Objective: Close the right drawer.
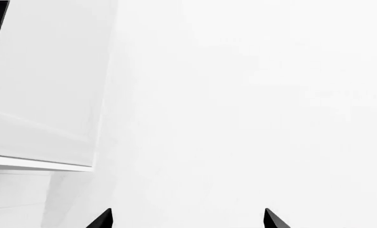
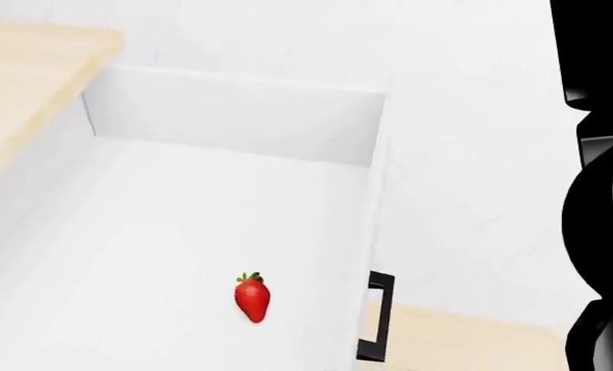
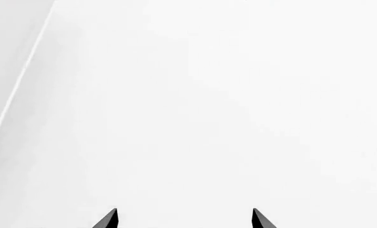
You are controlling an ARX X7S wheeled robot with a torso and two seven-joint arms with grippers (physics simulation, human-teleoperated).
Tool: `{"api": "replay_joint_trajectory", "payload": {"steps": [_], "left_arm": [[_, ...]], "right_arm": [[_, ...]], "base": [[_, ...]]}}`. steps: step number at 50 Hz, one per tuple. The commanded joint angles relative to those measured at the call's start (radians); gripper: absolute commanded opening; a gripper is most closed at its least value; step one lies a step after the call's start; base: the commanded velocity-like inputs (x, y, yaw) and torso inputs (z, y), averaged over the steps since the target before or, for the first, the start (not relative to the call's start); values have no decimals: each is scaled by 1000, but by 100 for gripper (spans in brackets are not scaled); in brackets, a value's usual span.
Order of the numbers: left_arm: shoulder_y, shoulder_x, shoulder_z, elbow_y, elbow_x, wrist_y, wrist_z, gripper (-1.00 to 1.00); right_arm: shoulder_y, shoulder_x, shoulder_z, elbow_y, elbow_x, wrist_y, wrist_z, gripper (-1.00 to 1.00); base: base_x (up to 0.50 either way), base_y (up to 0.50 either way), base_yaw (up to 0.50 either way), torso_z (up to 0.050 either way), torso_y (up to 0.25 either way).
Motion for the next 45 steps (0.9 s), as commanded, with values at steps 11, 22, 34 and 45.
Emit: {"api": "replay_joint_trajectory", "payload": {"steps": [11,22,34,45], "left_arm": [[-15,-5,-13,11,-30,-27,-18,100],[4,-9,8,-4,-15,12,-14,100],[13,-11,13,-9,-15,27,-18,100],[2,-17,-5,1,-38,4,-26,100]], "right_arm": [[22,6,19,-35,27,58,9,100],[1,3,11,4,-10,-28,35,100],[-26,22,-29,16,-22,-52,32,100],[-22,29,-40,-9,-18,-23,40,100]], "base": [[0,0,-500,0,0],[0,0,-500,0,0],[0,0,0,0,0],[5,-213,0,0,1]]}}
